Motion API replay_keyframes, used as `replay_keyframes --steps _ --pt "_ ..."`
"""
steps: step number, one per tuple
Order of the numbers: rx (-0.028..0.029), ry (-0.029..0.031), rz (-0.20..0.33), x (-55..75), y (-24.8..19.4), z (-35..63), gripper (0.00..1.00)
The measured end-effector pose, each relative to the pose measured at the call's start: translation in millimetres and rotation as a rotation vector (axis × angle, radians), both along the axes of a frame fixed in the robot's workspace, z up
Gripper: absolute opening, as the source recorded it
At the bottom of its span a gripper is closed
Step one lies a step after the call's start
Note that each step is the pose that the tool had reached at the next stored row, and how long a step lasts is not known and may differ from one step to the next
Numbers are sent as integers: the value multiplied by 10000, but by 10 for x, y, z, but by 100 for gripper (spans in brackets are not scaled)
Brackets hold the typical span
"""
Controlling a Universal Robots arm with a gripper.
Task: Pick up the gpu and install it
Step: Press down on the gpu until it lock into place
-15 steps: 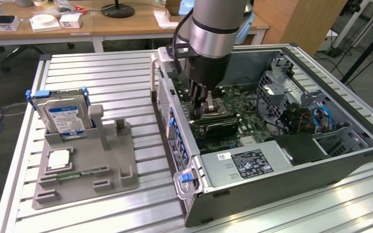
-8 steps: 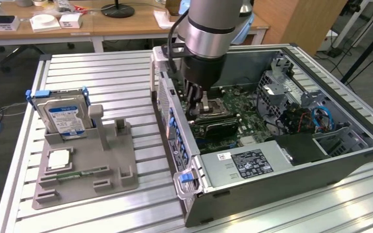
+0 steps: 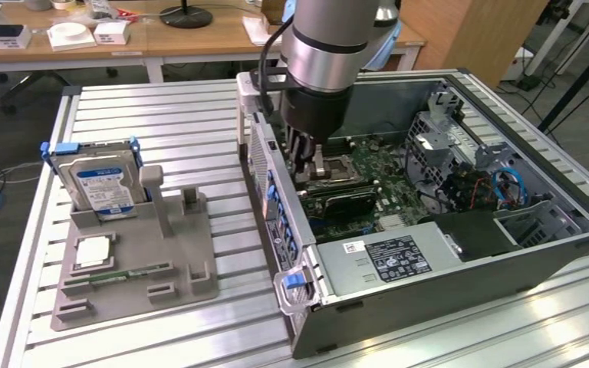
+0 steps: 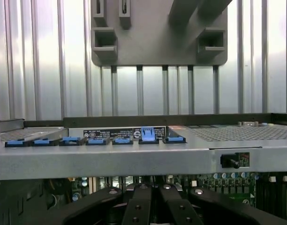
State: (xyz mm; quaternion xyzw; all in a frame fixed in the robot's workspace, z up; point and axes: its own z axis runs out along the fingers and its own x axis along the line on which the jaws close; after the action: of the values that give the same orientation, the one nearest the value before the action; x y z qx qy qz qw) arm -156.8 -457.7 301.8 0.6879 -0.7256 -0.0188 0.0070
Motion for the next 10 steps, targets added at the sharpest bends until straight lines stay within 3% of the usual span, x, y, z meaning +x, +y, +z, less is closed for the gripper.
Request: replay_keyframes --steps 6,10 --pt "1 16 -21 -13 -7 -10 11" --pt "-14 -11 -19 -11 -11 -58 11"
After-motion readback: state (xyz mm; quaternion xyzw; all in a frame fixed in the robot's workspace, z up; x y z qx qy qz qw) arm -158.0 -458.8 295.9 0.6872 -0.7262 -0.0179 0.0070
